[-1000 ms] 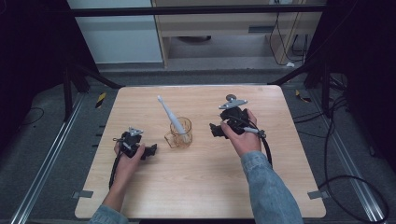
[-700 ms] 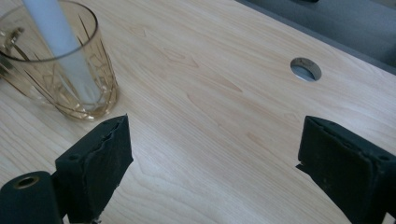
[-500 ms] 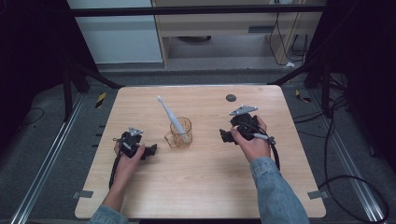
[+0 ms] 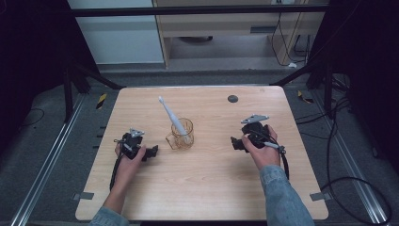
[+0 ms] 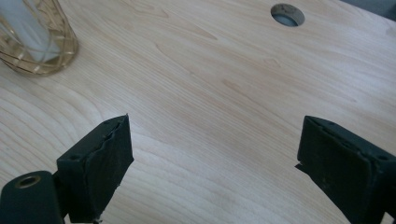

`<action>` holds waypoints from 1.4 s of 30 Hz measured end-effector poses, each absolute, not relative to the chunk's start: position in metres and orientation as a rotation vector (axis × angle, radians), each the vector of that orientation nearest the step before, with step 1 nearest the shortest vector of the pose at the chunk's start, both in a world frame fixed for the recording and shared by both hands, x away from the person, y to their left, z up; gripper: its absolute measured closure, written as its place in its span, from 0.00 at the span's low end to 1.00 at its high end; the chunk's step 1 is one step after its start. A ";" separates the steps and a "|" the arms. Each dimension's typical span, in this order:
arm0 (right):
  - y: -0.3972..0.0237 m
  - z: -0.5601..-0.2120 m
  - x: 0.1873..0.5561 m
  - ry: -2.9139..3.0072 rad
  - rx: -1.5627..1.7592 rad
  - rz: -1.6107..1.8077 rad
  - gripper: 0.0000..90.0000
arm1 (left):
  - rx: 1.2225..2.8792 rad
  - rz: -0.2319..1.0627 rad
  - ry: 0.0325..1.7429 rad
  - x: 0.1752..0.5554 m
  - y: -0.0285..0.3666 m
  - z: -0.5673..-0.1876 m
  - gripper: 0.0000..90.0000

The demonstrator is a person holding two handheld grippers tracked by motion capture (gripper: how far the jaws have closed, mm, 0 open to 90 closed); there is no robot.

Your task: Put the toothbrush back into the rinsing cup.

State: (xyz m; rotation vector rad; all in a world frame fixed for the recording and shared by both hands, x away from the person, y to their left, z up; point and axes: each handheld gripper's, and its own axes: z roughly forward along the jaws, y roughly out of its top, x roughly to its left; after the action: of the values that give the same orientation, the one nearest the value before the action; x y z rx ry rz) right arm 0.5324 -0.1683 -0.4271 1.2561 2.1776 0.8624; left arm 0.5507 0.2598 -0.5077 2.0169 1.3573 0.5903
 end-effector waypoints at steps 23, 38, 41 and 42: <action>-0.197 -0.482 0.553 2.089 1.495 0.865 0.14 | 2.018 0.589 1.356 0.551 0.260 -0.508 0.00; -0.199 -0.505 0.568 1.965 1.624 0.882 0.10 | 2.021 0.586 1.351 0.551 0.260 -0.508 0.00; -0.198 -0.506 0.568 1.952 1.608 0.878 0.12 | 2.023 0.585 1.351 0.551 0.260 -0.507 0.00; -0.198 -0.506 0.568 1.951 1.602 0.868 0.13 | 2.023 0.585 1.351 0.551 0.260 -0.508 0.00</action>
State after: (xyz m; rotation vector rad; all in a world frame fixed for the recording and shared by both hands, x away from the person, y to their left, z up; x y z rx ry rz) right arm 0.5685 -0.1980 -0.5060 1.6015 1.9508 0.8678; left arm 0.5512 0.2603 -0.5075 2.0234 1.3512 0.5850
